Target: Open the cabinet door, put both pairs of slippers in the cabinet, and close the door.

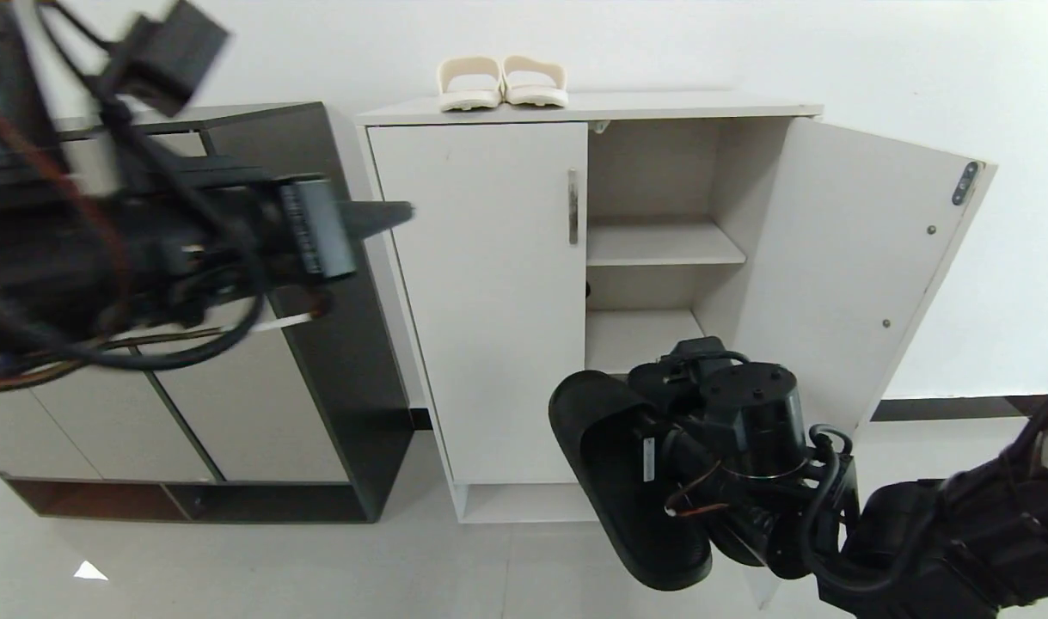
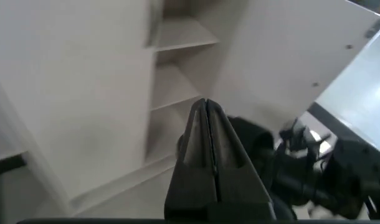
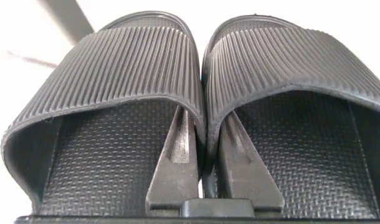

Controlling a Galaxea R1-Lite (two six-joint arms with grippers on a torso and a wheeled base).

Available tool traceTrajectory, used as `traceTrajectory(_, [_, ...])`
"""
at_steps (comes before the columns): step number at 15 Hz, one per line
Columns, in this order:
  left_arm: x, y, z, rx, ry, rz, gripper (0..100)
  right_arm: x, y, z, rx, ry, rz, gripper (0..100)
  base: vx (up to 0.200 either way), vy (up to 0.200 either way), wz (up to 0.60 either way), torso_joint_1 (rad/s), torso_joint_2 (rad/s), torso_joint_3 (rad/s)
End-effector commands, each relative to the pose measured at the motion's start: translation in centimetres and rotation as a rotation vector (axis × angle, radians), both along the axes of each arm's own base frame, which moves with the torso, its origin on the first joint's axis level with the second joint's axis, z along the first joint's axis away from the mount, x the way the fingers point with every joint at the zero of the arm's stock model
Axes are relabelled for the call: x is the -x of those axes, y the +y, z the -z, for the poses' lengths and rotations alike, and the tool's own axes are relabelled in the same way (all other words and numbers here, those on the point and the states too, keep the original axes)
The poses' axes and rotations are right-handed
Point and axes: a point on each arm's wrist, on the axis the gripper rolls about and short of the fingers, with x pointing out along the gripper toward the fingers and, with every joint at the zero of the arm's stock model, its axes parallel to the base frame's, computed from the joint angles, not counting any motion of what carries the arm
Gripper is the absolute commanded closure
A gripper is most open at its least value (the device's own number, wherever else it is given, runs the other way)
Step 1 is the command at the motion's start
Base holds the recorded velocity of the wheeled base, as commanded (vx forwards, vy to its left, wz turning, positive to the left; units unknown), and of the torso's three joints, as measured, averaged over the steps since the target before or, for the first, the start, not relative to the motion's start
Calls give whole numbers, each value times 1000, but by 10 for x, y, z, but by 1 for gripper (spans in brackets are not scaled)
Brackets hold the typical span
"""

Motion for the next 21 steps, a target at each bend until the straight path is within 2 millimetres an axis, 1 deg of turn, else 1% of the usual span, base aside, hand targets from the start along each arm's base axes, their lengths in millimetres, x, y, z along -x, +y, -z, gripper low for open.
traceTrajectory(1, [167,96,67,-29,-4,-417,100,-13,3,14,30,16,39,100,0,0,0,0,0,0])
traceTrajectory(2, [191,106,96,-89,3,-549,100,-13,3,13,28,14,39,100,0,0,0,0,0,0])
traceTrajectory(3, [205,109,122,-117,12,-675,100,-13,3,15,32,19,38,100,0,0,0,0,0,0])
traceTrajectory(4, [210,109,132,-119,10,-725,100,-13,3,15,33,20,38,100,0,0,0,0,0,0])
traceTrajectory(5, [223,107,169,-139,24,-912,100,-14,3,19,40,26,40,100,0,0,0,0,0,0])
traceTrajectory(6, [226,105,200,-153,55,-967,100,-13,2,20,45,30,40,100,0,0,0,0,0,0])
traceTrajectory(7, [218,105,225,-164,123,-968,100,-14,2,20,45,30,41,100,0,0,0,0,0,0])
traceTrajectory(8, [213,105,227,-85,66,-932,100,-13,1,21,44,31,43,100,0,0,0,0,0,0])
traceTrajectory(9, [208,102,232,-55,18,-806,100,-14,0,20,43,30,46,100,0,0,0,0,0,0])
traceTrajectory(10, [207,99,230,-37,-7,-632,100,-15,0,19,40,27,50,100,0,0,0,0,0,0])
traceTrajectory(11, [207,97,232,-31,16,-573,100,-15,-1,19,40,27,51,100,0,0,0,0,0,0])
traceTrajectory(12, [207,98,232,-44,11,-565,100,-16,-2,18,37,27,56,100,0,0,0,0,0,0])
traceTrajectory(13, [214,99,233,-102,-91,-493,100,-17,-2,15,30,13,56,100,0,0,0,0,0,0])
traceTrajectory(14, [215,99,232,-168,-127,-520,100,-16,-2,12,20,2,56,100,0,0,0,0,0,0])
traceTrajectory(15, [215,103,233,-205,-116,-697,100,-16,-2,9,11,-7,54,100,0,0,0,0,0,0])
traceTrajectory(16, [214,103,237,-160,-79,-682,100,-15,-3,8,12,-8,54,100,0,0,0,0,0,0])
traceTrajectory(17, [214,101,238,-138,-74,-574,100,-14,-2,7,10,-8,51,100,0,0,0,0,0,0])
traceTrajectory(18, [214,100,237,-135,-80,-540,100,-14,-2,8,11,-7,51,100,0,0,0,0,0,0])
traceTrajectory(19, [214,100,237,-145,-82,-535,100,-15,-1,8,9,-9,51,100,0,0,0,0,0,0])
traceTrajectory(21, [214,100,237,-149,-85,-532,100,-10,3,6,8,-11,36,100,0,0,0,0,0,0])
